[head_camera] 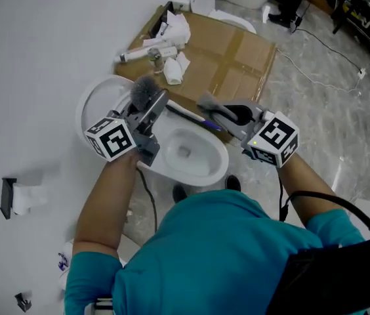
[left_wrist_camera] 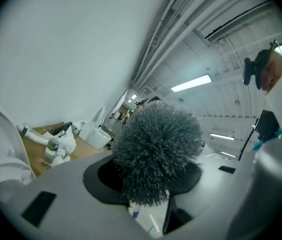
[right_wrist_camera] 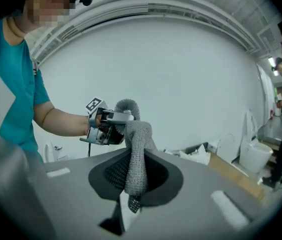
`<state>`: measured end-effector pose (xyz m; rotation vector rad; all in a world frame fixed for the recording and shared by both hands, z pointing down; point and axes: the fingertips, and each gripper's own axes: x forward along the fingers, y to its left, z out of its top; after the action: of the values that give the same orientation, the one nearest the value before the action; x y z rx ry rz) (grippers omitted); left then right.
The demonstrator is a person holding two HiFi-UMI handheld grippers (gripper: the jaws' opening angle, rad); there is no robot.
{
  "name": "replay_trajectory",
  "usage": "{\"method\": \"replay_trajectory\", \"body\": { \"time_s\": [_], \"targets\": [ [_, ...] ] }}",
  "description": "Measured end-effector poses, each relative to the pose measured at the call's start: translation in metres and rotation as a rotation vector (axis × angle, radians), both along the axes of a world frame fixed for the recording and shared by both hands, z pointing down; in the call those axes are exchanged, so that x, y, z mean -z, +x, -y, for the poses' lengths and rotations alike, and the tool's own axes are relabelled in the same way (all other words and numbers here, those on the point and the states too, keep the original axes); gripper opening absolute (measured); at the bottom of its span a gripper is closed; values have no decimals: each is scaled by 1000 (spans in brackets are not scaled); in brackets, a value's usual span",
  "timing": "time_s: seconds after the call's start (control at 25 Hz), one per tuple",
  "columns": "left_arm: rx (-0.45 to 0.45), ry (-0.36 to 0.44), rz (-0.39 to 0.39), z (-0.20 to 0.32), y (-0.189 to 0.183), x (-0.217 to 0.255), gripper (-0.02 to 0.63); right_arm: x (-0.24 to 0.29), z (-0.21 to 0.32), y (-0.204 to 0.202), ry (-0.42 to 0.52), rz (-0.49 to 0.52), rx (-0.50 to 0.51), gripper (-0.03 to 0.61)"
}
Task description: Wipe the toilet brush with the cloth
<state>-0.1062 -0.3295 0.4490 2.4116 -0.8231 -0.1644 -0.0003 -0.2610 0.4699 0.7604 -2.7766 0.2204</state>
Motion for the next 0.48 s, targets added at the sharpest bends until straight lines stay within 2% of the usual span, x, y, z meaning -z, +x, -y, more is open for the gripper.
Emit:
{"method": "replay_trajectory", "body": {
  "time_s": [0.08, 0.24, 0.36, 0.48],
  "targets": [
    [5, 24, -14, -1, -3, 38, 179, 38, 4, -16, 64, -6, 38, 20],
    [29, 57, 23, -1, -9, 88, 179, 89, 12, -44, 139, -42, 99, 20],
    [41, 62, 37, -3, -8, 105, 179, 109, 14, -63, 179, -80, 138, 20],
    [47, 46, -6, -6, -4, 114, 179, 115, 17, -77, 239, -129, 160, 20]
  ]
}}
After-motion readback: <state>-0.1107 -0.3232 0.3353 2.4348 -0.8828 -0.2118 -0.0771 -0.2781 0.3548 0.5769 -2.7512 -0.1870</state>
